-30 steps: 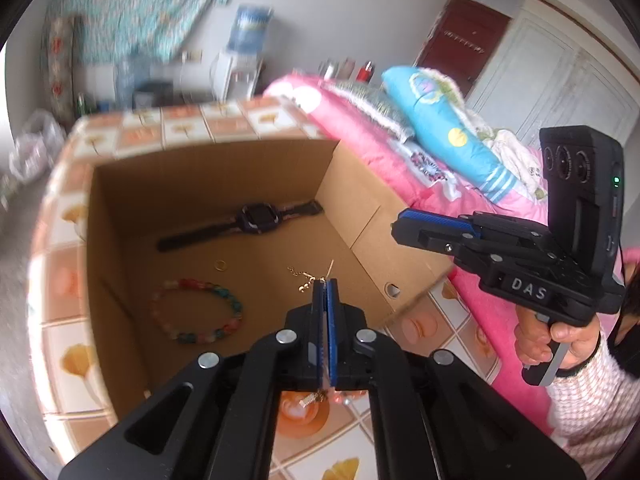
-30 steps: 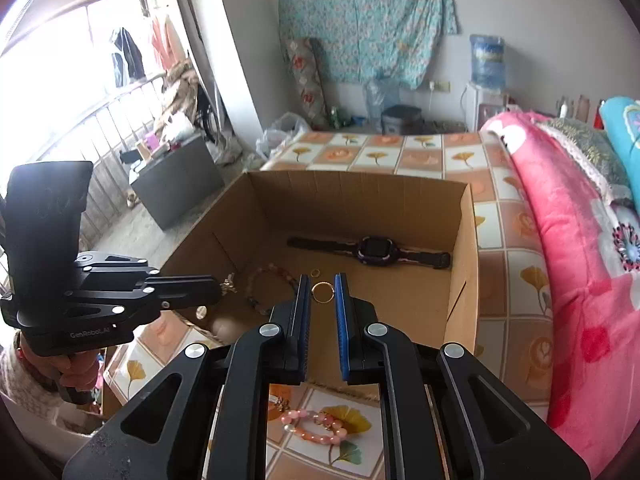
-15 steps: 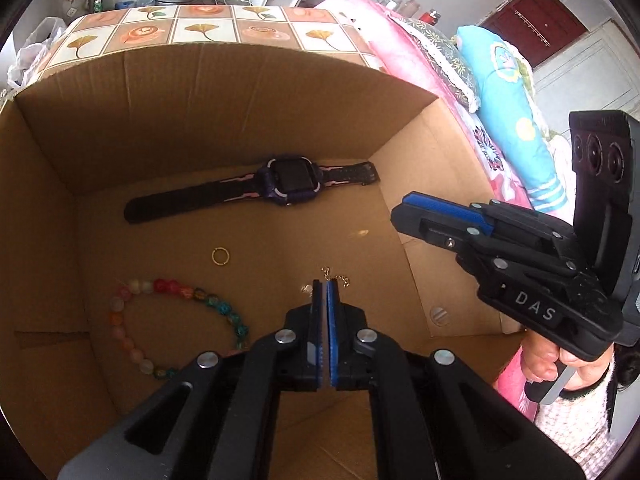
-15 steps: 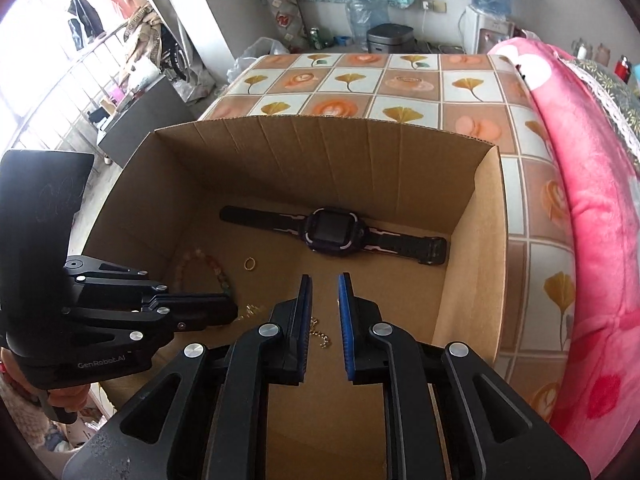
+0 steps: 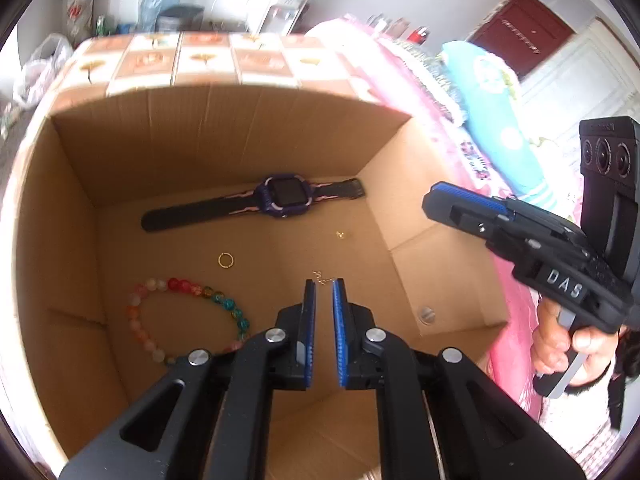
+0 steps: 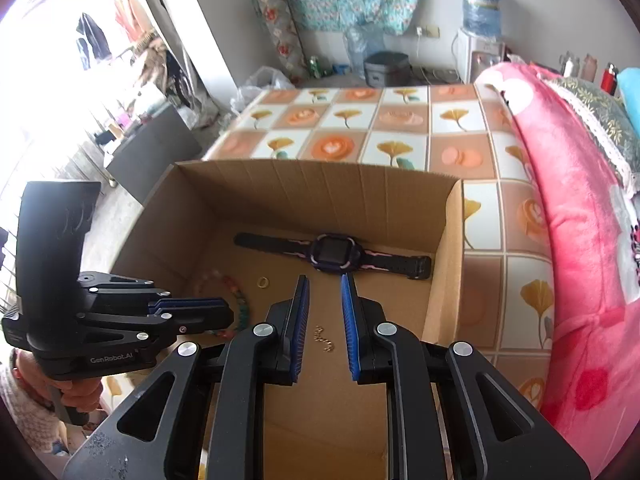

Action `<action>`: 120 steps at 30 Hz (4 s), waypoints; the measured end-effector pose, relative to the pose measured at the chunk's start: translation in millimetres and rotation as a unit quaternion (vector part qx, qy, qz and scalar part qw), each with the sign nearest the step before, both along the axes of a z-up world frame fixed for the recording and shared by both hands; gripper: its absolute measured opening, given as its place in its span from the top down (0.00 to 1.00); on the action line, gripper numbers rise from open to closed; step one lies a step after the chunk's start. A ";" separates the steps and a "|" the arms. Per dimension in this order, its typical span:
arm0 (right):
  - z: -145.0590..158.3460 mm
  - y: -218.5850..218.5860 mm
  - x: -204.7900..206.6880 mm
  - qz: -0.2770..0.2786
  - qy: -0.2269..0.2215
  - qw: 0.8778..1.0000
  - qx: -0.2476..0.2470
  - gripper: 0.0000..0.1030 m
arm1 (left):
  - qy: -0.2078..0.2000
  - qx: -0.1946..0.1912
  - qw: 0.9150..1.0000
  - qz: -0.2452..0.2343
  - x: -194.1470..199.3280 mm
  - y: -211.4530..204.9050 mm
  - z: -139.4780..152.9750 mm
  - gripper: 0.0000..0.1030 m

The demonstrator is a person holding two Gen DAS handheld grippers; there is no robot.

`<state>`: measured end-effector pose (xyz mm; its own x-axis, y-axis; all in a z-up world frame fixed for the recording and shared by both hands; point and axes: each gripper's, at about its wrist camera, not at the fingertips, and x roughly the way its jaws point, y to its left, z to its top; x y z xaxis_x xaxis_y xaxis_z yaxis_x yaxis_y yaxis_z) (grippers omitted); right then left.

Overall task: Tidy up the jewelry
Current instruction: 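Open both tools to drop the earring and ring into the box, then move both tools back to the table beside the pink bead bracelet, then lower the left tool onto the gold spring earring and close it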

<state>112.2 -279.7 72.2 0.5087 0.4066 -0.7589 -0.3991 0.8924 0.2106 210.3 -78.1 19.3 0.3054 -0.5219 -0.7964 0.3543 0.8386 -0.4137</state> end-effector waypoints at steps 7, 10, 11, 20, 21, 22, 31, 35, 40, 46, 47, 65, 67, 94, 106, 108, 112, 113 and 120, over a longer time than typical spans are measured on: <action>28.2 -24.2 -72.0 0.019 -0.056 0.997 0.051 0.82 | -0.118 -0.010 0.993 -0.011 -77.0 31.6 40.3 0.71; 28.1 -30.8 -102.7 0.024 -0.066 0.996 0.060 0.81 | -0.154 -0.004 0.988 -0.007 -116.2 51.0 47.4 0.60; 26.4 -32.3 -111.0 0.025 -0.066 0.995 0.064 0.80 | -0.160 -0.005 0.987 -0.004 -126.8 57.0 47.2 0.58; -24.8 -13.7 -158.6 0.037 -0.021 0.998 0.054 0.74 | -0.144 0.018 0.989 0.014 -191.5 75.3 6.5 0.41; -34.5 -9.6 -160.7 0.038 -0.011 0.998 0.051 0.74 | -0.135 0.026 0.990 0.014 -193.8 71.6 -5.5 0.41; -43.4 -5.6 -160.1 0.040 -0.002 0.998 0.044 0.74 | -0.127 0.034 0.991 0.014 -194.2 67.4 -15.8 0.41; -88.7 51.4 -157.2 0.084 -0.037 0.995 -0.050 0.70 | -0.105 0.137 0.984 0.036 -182.9 39.3 -84.1 0.41; -99.7 67.2 -149.3 0.092 -0.044 0.991 -0.082 0.70 | -0.119 0.160 0.979 0.027 -185.3 26.6 -88.9 0.38; -114.7 76.5 -149.5 0.095 -0.050 0.988 -0.114 0.88 | -0.133 0.178 0.975 0.017 -187.3 15.9 -91.3 0.31; -110.5 61.8 -144.1 0.072 -0.047 0.992 -0.094 1.00 | -0.141 0.185 0.973 0.012 -189.8 9.7 -92.3 0.26; -108.4 57.5 -142.9 0.068 -0.045 0.993 -0.084 1.00 | -0.141 0.184 0.973 0.012 -189.9 9.5 -92.4 0.26; -110.0 48.2 -142.0 0.066 -0.053 0.993 -0.086 0.93 | -0.137 0.184 0.973 0.019 -191.5 5.1 -93.9 0.24; -96.3 27.6 -139.4 0.039 -0.056 0.996 -0.051 0.93 | -0.137 0.184 0.973 0.021 -191.1 6.1 -93.7 0.24; -103.9 -94.9 -148.8 -0.124 0.002 0.989 0.080 0.70 | -0.172 0.142 0.974 0.035 -190.7 14.8 -79.0 0.26; -120.7 -43.0 -146.2 -0.023 -0.002 0.995 0.097 0.70 | -0.208 0.179 0.961 -0.044 -169.6 -25.5 -79.7 0.74; -123.9 -40.5 -144.7 -0.016 0.002 0.995 0.101 0.70 | -0.206 0.185 0.960 -0.053 -165.0 -29.4 -82.5 0.77; -128.7 -35.6 -139.3 -0.007 0.008 0.994 0.105 0.70 | -0.202 0.195 0.957 -0.072 -159.5 -36.5 -87.4 0.80; -125.8 -34.3 -141.1 -0.005 0.009 0.994 0.105 0.70 | -0.200 0.198 0.956 -0.076 -157.9 -38.2 -89.2 0.80; -123.9 -29.5 -139.2 0.006 0.006 0.994 0.105 0.70 | -0.198 0.193 0.957 -0.089 -147.8 -43.4 -90.3 0.81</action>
<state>-26.9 -309.2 -51.7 0.4949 0.5626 -0.6622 -0.4061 0.8235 0.3961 62.5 -121.5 -71.0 0.5563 -0.2840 -0.7810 0.5712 0.8133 0.1111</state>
